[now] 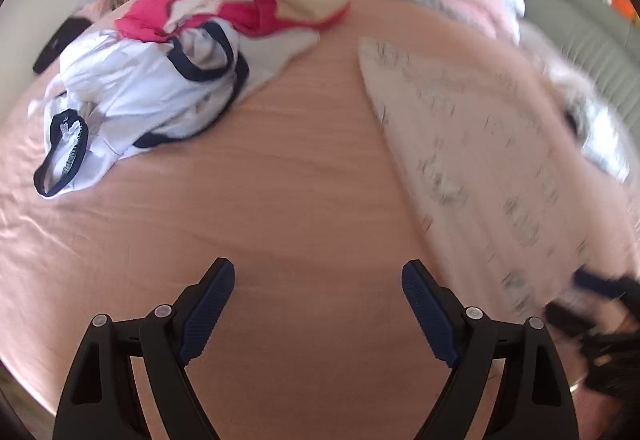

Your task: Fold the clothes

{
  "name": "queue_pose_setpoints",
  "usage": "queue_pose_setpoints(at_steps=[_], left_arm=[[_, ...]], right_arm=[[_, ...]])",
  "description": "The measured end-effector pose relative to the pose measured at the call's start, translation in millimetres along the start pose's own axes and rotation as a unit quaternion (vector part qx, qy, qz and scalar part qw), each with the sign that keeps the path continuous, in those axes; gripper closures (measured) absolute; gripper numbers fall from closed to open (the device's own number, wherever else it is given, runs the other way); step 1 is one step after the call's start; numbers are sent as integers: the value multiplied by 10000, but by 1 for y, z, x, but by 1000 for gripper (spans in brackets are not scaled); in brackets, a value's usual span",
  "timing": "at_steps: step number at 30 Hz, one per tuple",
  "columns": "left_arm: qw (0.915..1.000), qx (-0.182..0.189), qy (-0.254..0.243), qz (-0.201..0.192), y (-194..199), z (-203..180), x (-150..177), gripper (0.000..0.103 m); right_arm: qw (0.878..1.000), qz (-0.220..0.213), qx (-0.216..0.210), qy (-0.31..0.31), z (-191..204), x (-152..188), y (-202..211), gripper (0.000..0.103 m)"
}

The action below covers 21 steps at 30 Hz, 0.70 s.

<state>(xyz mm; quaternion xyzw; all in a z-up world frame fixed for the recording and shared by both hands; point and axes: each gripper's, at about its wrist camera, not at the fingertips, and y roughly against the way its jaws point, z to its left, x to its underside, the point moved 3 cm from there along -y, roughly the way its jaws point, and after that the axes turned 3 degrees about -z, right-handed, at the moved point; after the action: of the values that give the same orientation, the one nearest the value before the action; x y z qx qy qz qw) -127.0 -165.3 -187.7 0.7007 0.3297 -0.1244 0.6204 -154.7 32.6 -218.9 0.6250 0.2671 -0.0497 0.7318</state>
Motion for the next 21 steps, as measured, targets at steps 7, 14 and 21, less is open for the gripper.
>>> queue_pose_setpoints(at_steps=[7, 14, 21], left_arm=[[9955, 527, -568, 544, -27, -41, 9, 17], [9933, -534, -1007, 186, -2, -48, 22, 17], [9766, -537, -1867, 922, -8, -84, 44, 16]], right_arm=[[9988, 180, 102, 451, 0, 16, -3, 28], [9990, 262, -185, 315, -37, 16, 17, 28], [9998, -84, 152, -78, -72, 12, 23, 28]])
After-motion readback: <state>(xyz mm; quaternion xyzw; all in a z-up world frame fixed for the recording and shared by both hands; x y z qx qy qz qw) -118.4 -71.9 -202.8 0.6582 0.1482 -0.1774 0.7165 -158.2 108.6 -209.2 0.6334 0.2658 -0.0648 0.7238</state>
